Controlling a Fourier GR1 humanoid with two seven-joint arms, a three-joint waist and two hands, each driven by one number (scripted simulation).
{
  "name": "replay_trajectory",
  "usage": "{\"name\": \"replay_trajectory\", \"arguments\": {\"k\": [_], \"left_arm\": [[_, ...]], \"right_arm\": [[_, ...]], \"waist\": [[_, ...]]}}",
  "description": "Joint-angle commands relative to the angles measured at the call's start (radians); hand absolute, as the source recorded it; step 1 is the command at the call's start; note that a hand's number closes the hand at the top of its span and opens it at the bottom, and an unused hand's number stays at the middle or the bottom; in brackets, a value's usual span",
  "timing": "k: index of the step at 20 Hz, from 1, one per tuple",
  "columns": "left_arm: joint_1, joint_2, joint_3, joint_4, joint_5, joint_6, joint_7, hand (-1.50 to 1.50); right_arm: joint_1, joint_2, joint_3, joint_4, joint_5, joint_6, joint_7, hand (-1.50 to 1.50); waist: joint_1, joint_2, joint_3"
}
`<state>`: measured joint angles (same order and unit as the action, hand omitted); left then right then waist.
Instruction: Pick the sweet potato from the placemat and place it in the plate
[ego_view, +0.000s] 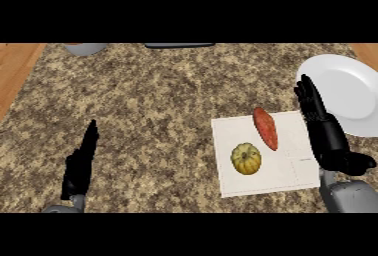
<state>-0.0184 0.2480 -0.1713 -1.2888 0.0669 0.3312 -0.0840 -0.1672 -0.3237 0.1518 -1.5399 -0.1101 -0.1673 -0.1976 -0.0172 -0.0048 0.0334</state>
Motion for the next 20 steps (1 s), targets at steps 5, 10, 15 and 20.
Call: {"name": "replay_trajectory", "arguments": {"k": [5, 10, 15, 20], "left_arm": [[-0.013, -0.039, -0.047, 0.01, 0.069, -0.108, 0.133, 0.0], [-0.041, -0.075, -0.063, -0.015, 0.139, -0.182, 0.18, 0.0], [0.007, -0.026, -0.028, -0.088, 0.176, -0.217, 0.225, 0.0], [-0.002, -0.067, -0.042, -0.129, 0.155, -0.172, 0.284, 0.0]], "right_arm": [[-0.3, -0.178, -0.21, 0.229, -0.261, 0.339, 0.02, 1.5], [-0.316, -0.234, -0.258, 0.509, -0.037, 0.154, -0.09, -1.5], [-0.362, -0.234, -0.33, 0.76, -0.127, 0.369, -0.354, -1.5], [-0.469, -0.324, -0.271, 0.888, -0.008, 0.474, -0.39, -1.5]], "waist": [[0.067, 0.026, -0.03], [0.076, 0.033, -0.029], [0.062, 0.019, -0.03], [0.04, 0.011, -0.032]]}}
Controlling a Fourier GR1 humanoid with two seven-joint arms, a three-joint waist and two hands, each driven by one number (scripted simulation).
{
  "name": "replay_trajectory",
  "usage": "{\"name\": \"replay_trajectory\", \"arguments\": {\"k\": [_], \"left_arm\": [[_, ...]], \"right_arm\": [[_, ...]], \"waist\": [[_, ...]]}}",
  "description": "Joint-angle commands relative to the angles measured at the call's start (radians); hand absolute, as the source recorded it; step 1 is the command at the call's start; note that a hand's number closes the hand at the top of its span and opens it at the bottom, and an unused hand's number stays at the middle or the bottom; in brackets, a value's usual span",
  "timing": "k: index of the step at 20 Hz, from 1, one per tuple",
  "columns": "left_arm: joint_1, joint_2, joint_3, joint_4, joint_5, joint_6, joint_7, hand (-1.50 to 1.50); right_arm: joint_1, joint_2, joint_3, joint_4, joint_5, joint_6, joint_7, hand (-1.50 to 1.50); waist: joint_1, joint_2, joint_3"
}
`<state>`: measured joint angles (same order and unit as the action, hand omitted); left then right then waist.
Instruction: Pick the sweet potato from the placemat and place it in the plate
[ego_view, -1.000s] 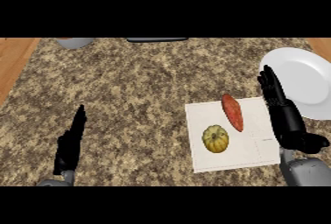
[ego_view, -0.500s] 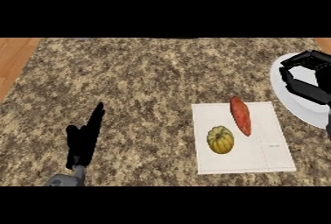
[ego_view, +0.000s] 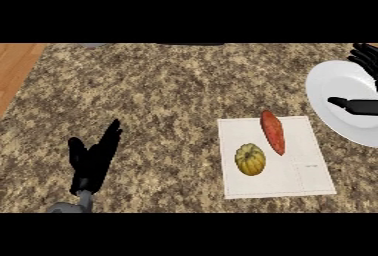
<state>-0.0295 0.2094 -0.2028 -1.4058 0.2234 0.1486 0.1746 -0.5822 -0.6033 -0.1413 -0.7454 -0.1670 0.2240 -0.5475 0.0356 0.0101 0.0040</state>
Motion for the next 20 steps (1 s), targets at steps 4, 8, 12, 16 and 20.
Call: {"name": "replay_trajectory", "arguments": {"k": [4, 8, 12, 16, 20], "left_arm": [[0.086, 0.023, -0.003, -0.06, 0.019, -0.043, -0.005, 0.0], [0.03, -0.01, -0.011, -0.048, -0.008, 0.006, 0.033, 0.0], [0.033, -0.012, 0.012, 0.0, -0.01, -0.009, -0.001, 0.0], [0.051, -0.03, 0.014, 0.027, -0.022, -0.009, -0.034, 0.0], [0.08, -0.019, 0.045, -0.014, -0.004, -0.038, -0.018, 0.0]], "right_arm": [[-0.06, -0.121, 0.168, 0.058, 0.204, 0.124, 0.023, -1.5], [-0.099, -0.162, 0.271, 0.011, 0.303, 0.213, 0.065, -1.5], [-0.142, -0.159, 0.307, -0.056, 0.352, 0.248, 0.164, -1.5], [-0.089, -0.048, 0.36, -0.173, 0.404, 0.182, 0.303, -1.5], [-0.012, -0.019, 0.34, -0.284, 0.434, 0.173, 0.37, -1.5]], "waist": [[0.005, -0.007, -0.004], [-0.016, -0.01, -0.004], [-0.029, -0.011, -0.005], [-0.038, -0.013, -0.005], [-0.036, -0.012, -0.005]]}}
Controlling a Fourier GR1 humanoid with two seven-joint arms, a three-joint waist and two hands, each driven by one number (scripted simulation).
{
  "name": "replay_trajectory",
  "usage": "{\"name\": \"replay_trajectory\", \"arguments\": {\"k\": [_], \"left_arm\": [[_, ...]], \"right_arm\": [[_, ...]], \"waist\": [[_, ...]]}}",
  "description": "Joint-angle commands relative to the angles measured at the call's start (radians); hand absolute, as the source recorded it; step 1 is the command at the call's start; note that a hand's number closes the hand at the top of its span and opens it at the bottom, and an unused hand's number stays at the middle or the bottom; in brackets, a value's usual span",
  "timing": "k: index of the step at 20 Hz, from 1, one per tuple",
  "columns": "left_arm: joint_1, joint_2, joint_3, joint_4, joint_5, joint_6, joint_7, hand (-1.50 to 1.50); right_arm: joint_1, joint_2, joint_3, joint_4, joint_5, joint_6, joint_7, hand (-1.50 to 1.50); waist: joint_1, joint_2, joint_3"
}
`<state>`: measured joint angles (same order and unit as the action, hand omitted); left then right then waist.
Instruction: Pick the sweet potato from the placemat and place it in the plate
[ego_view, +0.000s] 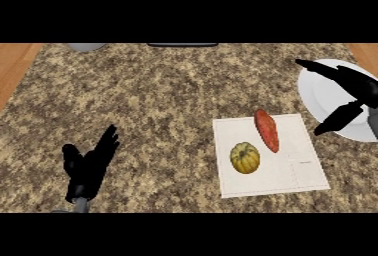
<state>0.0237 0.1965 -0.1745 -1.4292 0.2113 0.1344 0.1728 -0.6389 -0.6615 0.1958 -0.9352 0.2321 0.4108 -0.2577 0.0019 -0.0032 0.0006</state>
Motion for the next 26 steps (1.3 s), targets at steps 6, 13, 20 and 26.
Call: {"name": "replay_trajectory", "arguments": {"k": [6, 13, 20, 26], "left_arm": [[-0.029, -0.022, 0.011, -0.058, -0.022, 0.009, 0.091, 0.0], [0.042, -0.048, 0.014, -0.036, -0.06, -0.013, 0.016, 0.0], [-0.028, -0.064, 0.061, 0.046, -0.059, -0.049, 0.019, 0.0], [-0.032, -0.087, 0.048, -0.025, -0.078, -0.028, 0.096, 0.0]], "right_arm": [[0.066, 0.081, 0.011, -0.099, 0.122, -0.004, 0.153, -1.5], [0.132, 0.19, 0.003, -0.197, 0.171, 0.038, 0.239, -1.5], [0.189, 0.212, -0.006, -0.216, 0.302, -0.008, 0.185, -1.5], [0.175, 0.255, -0.005, -0.123, 0.411, -0.074, 0.183, -1.5]], "waist": [[0.0, 0.002, -0.001], [0.0, 0.002, -0.001], [-0.001, 0.003, -0.001], [0.003, 0.004, 0.0]]}}
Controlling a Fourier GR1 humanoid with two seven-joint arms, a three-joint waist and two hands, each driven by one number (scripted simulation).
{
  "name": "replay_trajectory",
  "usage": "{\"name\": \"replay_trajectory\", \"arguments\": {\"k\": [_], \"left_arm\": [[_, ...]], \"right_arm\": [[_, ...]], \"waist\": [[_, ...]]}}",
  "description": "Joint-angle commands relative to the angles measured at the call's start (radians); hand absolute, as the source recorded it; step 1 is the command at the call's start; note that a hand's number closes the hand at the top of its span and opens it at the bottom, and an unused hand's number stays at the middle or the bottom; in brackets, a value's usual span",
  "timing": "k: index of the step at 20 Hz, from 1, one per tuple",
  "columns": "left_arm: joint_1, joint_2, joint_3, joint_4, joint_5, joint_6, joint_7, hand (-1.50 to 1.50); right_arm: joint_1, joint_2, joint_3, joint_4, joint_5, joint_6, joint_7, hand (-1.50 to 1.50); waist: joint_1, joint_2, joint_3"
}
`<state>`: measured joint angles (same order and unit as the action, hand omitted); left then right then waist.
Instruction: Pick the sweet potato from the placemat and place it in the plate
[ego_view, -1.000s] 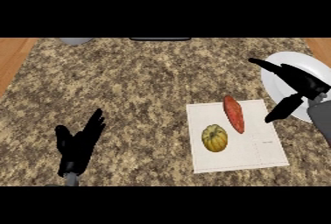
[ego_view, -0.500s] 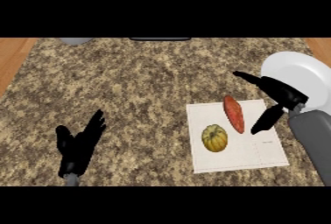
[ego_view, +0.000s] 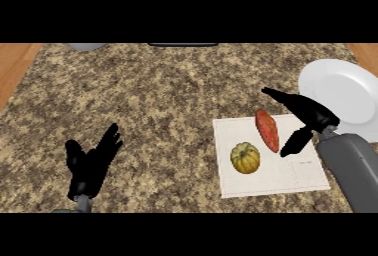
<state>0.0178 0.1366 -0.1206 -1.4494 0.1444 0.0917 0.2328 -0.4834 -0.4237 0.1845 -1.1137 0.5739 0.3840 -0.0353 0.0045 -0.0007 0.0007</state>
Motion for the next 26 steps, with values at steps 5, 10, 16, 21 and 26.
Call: {"name": "replay_trajectory", "arguments": {"k": [5, 10, 16, 21, 26], "left_arm": [[0.038, -0.032, -0.014, -0.06, -0.046, 0.007, 0.034, 0.0], [0.01, -0.004, 0.059, 0.046, -0.009, -0.059, -0.043, 0.0], [0.036, -0.043, 0.026, -0.003, -0.056, -0.007, -0.023, 0.0], [-0.026, -0.015, 0.07, 0.015, -0.018, -0.066, 0.023, 0.0], [-0.034, 0.002, 0.109, 0.054, -0.005, -0.089, -0.017, 0.0]], "right_arm": [[-0.014, 0.031, -0.043, 0.108, 0.104, -0.002, -0.071, -1.5], [-0.062, 0.119, -0.015, 0.255, 0.179, -0.079, -0.1, -1.5], [0.01, 0.084, 0.054, 0.133, 0.259, -0.057, -0.15, 1.5], [-0.119, 0.103, -0.003, 0.316, 0.315, -0.127, -0.221, 1.5], [0.031, 0.123, -0.017, 0.134, 0.325, -0.229, -0.154, 1.5]], "waist": [[0.001, 0.001, -0.001], [0.005, 0.003, -0.001], [-0.003, 0.0, -0.001], [0.003, 0.002, -0.001], [-0.012, -0.002, -0.001]]}}
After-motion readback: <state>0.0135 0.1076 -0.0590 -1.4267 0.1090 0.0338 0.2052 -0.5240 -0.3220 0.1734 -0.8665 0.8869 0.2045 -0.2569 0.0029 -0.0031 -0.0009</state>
